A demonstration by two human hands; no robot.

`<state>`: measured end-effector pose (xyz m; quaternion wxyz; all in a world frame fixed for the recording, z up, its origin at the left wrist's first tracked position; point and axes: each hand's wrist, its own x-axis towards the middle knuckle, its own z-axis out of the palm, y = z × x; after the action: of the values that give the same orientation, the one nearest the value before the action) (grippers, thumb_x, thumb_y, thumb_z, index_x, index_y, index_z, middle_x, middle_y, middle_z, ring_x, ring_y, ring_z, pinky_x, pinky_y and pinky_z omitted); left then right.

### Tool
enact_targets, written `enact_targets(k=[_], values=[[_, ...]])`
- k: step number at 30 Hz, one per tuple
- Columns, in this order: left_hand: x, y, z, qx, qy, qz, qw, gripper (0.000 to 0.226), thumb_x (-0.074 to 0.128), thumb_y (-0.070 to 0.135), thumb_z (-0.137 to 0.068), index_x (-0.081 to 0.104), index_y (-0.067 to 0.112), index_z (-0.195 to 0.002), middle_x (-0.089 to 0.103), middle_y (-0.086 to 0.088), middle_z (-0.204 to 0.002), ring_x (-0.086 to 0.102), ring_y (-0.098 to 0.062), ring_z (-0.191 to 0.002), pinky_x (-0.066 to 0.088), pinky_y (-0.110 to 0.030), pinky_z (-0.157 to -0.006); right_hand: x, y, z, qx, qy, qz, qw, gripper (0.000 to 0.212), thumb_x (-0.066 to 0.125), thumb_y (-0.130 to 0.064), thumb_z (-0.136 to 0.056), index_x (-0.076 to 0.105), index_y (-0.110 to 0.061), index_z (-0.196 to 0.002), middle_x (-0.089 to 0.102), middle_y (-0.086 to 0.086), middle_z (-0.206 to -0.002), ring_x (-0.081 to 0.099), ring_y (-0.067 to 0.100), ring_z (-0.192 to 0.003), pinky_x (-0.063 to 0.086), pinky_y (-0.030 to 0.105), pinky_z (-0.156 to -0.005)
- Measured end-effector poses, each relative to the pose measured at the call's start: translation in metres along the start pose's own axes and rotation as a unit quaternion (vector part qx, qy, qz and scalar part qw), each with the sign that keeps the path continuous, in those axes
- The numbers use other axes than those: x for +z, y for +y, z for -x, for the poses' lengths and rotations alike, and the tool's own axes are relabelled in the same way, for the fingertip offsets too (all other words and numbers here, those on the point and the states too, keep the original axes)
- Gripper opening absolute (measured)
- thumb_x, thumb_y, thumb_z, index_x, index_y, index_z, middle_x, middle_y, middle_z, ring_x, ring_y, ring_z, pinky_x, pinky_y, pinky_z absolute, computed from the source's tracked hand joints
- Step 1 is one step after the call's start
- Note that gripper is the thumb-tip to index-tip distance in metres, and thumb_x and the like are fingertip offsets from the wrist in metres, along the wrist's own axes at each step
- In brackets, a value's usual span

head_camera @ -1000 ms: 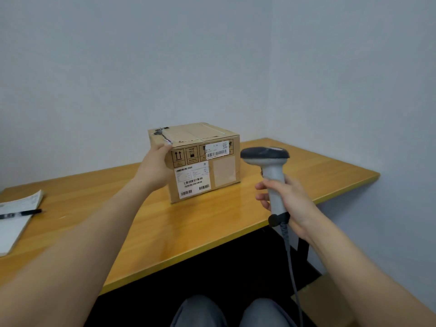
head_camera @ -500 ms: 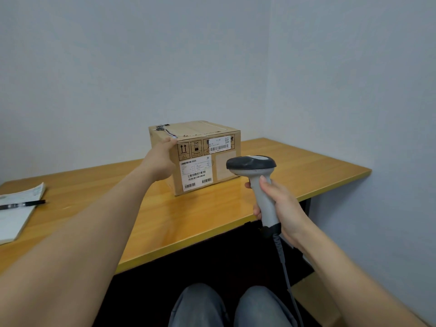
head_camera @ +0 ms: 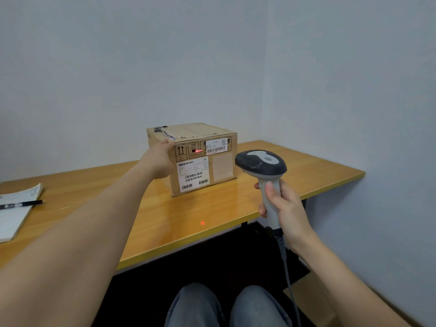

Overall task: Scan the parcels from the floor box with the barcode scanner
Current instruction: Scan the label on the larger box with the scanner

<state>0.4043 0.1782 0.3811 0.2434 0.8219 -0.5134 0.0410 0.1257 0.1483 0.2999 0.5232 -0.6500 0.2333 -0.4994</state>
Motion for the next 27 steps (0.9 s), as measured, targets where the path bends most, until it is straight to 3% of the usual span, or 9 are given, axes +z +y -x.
enact_targets(k=[5,8,12,16,20,27], values=[[0.0,0.002,-0.001,-0.004,-0.004,-0.02,1.0,0.075,0.041,-0.01,-0.085,0.022,0.016,-0.152,0.018,0.004,-0.159,0.039,-0.03,-0.132,0.049,-0.037,-0.091,-0.007,0.0,0.009,-0.028,-0.008,0.011,1.0,0.033,0.048,-0.04,-0.088,0.061,-0.014,-0.104,0.064,-0.001,-0.092,0.053,0.011,-0.058,0.045,0.027,-0.064],[0.0,0.003,-0.001,-0.004,-0.006,-0.028,1.0,0.075,0.042,-0.01,-0.084,0.022,0.015,-0.152,0.019,0.004,-0.158,0.045,-0.031,-0.126,0.049,-0.035,-0.084,-0.011,0.0,0.012,-0.036,-0.01,0.018,0.999,0.035,0.047,-0.04,-0.088,0.061,-0.011,-0.102,0.062,0.001,-0.084,0.052,0.012,-0.057,0.045,0.027,-0.065],[-0.001,0.005,-0.001,0.001,-0.007,-0.03,1.0,0.074,0.043,-0.012,-0.083,0.025,0.012,-0.151,0.021,0.001,-0.157,0.043,-0.032,-0.128,0.048,-0.039,-0.094,-0.014,0.0,0.015,-0.027,-0.002,0.008,1.0,0.04,0.047,-0.04,-0.087,0.06,-0.006,-0.103,0.056,-0.002,-0.075,0.051,0.011,-0.055,0.045,0.02,-0.058],[-0.001,0.007,0.0,-0.002,-0.004,-0.036,0.999,0.075,0.045,-0.013,-0.083,0.026,0.011,-0.15,0.022,0.0,-0.157,0.043,-0.032,-0.128,0.048,-0.04,-0.094,-0.016,0.001,0.016,-0.027,-0.006,0.015,1.0,0.037,0.047,-0.041,-0.088,0.06,-0.01,-0.101,0.056,-0.002,-0.064,0.052,0.013,-0.056,0.045,0.026,-0.062],[0.0,0.006,-0.002,-0.004,-0.005,-0.045,0.999,0.077,0.046,-0.014,-0.082,0.025,0.013,-0.151,0.021,0.0,-0.158,0.039,-0.031,-0.132,0.05,-0.037,-0.09,-0.018,0.003,0.018,-0.028,-0.003,0.006,1.0,0.033,0.047,-0.04,-0.088,0.061,-0.013,-0.101,0.062,-0.008,-0.072,0.052,0.012,-0.057,0.046,0.025,-0.06],[0.001,0.004,-0.005,-0.015,-0.01,-0.042,0.999,0.08,0.045,-0.015,-0.081,0.022,0.015,-0.152,0.016,0.002,-0.16,0.038,-0.033,-0.132,0.054,-0.036,-0.081,-0.019,0.003,0.022,-0.035,0.0,-0.002,0.999,0.038,0.047,-0.038,-0.088,0.06,-0.007,-0.105,0.059,-0.009,-0.069,0.052,0.012,-0.055,0.045,0.021,-0.058]])
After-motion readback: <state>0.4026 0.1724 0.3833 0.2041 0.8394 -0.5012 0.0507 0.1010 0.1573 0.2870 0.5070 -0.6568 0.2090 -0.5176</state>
